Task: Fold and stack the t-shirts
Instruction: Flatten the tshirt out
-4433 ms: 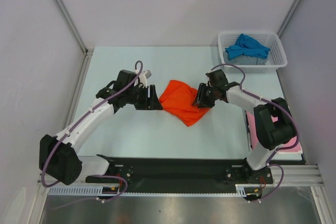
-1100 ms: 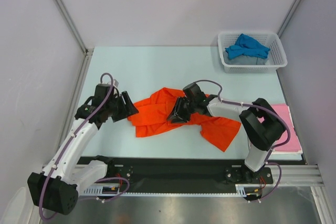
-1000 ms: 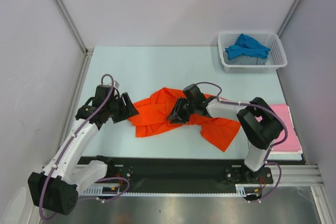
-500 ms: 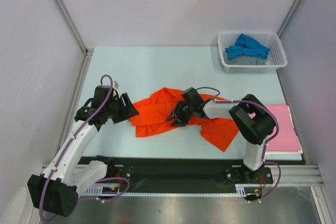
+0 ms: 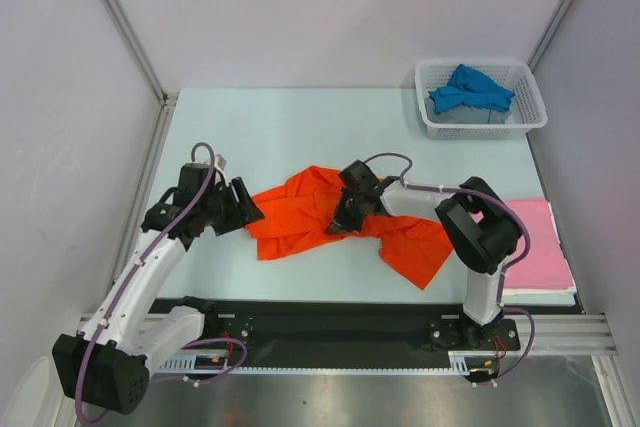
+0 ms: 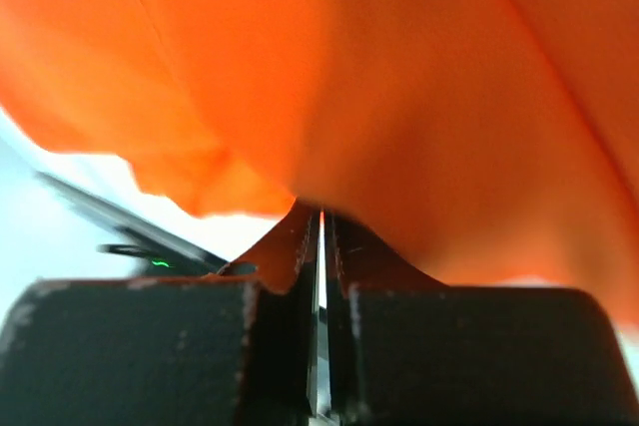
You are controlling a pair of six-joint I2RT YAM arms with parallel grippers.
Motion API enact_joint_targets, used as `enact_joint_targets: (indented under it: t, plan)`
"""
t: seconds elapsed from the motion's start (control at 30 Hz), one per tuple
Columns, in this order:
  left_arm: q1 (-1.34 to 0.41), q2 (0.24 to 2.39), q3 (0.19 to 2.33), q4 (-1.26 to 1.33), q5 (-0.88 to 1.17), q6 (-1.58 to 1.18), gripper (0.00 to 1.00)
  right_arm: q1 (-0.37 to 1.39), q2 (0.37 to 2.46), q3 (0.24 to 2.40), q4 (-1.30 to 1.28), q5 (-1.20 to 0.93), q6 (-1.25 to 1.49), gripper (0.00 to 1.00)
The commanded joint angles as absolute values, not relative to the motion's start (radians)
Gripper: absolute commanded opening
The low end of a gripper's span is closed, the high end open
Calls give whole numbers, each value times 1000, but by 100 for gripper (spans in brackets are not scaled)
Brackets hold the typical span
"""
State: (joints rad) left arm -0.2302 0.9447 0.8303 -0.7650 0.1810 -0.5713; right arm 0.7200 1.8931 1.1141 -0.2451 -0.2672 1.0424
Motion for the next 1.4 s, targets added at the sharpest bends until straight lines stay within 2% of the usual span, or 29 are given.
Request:
enact_joint_targets:
  t: [0.0, 0.13, 0.27, 0.3, 0.4, 0.5, 0.63, 0.7, 1.0, 1.1, 1.27, 1.37]
  plan:
    - [-218, 930, 850, -762, 149, -538, 64, 727, 1689, 1134, -506, -138, 846, 0]
    - [-218, 945, 853, -773, 140, -520, 66, 706, 1465, 1025, -707, -71, 717, 0]
    - [-218, 940, 844, -779, 123, -522, 69, 628, 1176, 751, -905, -81, 710, 0]
    - [-219, 939, 842, -781, 123, -526, 70, 605, 1023, 717, -938, -81, 727, 0]
    - [-219, 914, 835, -796, 120, -551, 73, 496, 758, 661, -1049, -67, 733, 0]
    - [-219, 865, 805, -796, 144, -597, 77, 437, 643, 702, -1103, -66, 778, 0]
    - [-219, 812, 755, -830, 118, -692, 87, 379, 678, 770, -1169, -60, 798, 0]
    - [-219, 796, 724, -842, 45, -756, 88, 357, 683, 788, -1143, -60, 781, 0]
    - [-123, 991, 724, -704, 78, -718, 72, 301, 744, 833, -1120, -100, 692, 0]
    - [-89, 1057, 704, -646, 103, -696, 71, 285, 742, 827, -1111, -115, 686, 0]
    - [-67, 1121, 684, -535, 156, -693, 56, 272, 745, 819, -1097, -132, 670, 0]
    - [-69, 1147, 690, -545, 127, -696, 55, 259, 752, 818, -1094, -132, 655, 0]
